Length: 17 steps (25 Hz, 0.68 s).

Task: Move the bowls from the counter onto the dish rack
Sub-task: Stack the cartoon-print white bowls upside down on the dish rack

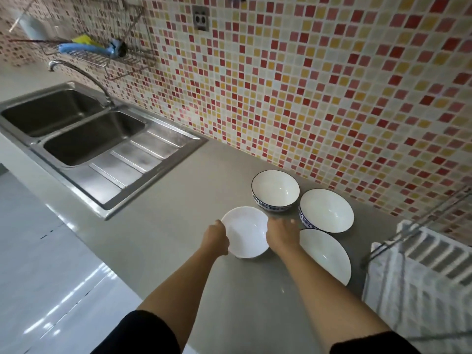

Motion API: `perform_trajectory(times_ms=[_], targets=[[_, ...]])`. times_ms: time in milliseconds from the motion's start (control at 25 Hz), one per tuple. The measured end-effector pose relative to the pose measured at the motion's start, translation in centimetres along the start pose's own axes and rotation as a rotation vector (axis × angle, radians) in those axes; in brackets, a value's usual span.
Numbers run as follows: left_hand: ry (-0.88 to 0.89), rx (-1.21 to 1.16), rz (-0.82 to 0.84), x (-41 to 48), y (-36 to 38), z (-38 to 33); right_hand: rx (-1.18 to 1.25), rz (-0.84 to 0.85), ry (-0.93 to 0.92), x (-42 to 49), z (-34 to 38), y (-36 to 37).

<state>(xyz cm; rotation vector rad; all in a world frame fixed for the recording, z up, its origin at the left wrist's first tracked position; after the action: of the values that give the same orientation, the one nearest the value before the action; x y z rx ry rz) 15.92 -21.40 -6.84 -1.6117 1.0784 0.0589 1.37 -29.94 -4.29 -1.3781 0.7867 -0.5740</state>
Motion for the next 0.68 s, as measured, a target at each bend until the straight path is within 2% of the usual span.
perform_trajectory(times_ms=[160, 240, 320, 400, 480, 560, 600, 680], targets=[[0.009, -0.297, -0.025, -1.8, -3.6, 0.0, 0.422, -0.171, 0.182, -1.5, -0.3, -3.1], [0.022, -0.483, -0.027, -3.7, -5.5, 0.2, 0.754, -0.159, 0.277, -2.3, 0.3, -4.3], [0.036, -0.652, -0.01, -5.7, -7.0, 0.3, 1.228, -0.101, 0.332, -3.4, 1.9, -5.1], [0.06, -0.806, 0.021, -8.0, -8.1, 0.5, 1.497, -0.095, 0.315, -5.3, 4.0, -6.5], [0.082, -0.875, 0.078, -10.2, -8.6, 0.5, 1.574, -0.221, 0.248, -7.6, 5.3, -8.4], [0.108, -0.819, 0.116, -12.1, -9.0, 0.4, 1.535, -0.371, 0.183, -10.3, 5.7, -10.5], [0.141, -0.743, 0.093, -13.0, -9.5, 0.2, 1.504, -0.413, 0.151, -11.6, 5.6, -11.6], [0.296, -0.553, -0.052, -15.8, -11.8, -0.9, 1.378, -0.475, 0.055, -14.7, 5.3, -14.3]])
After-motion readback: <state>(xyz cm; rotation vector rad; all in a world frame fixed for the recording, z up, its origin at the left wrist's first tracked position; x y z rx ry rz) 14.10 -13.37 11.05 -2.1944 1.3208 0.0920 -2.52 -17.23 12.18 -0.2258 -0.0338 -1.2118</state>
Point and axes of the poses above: each hand's wrist, its own x-axis towards the middle knuckle, its own y-axis out of the palm, z = x × y, the point moved 5 cm from there along x, towards the middle knuckle, and after that the axes turned 12 degrees about -y, right-handed, at the moved point
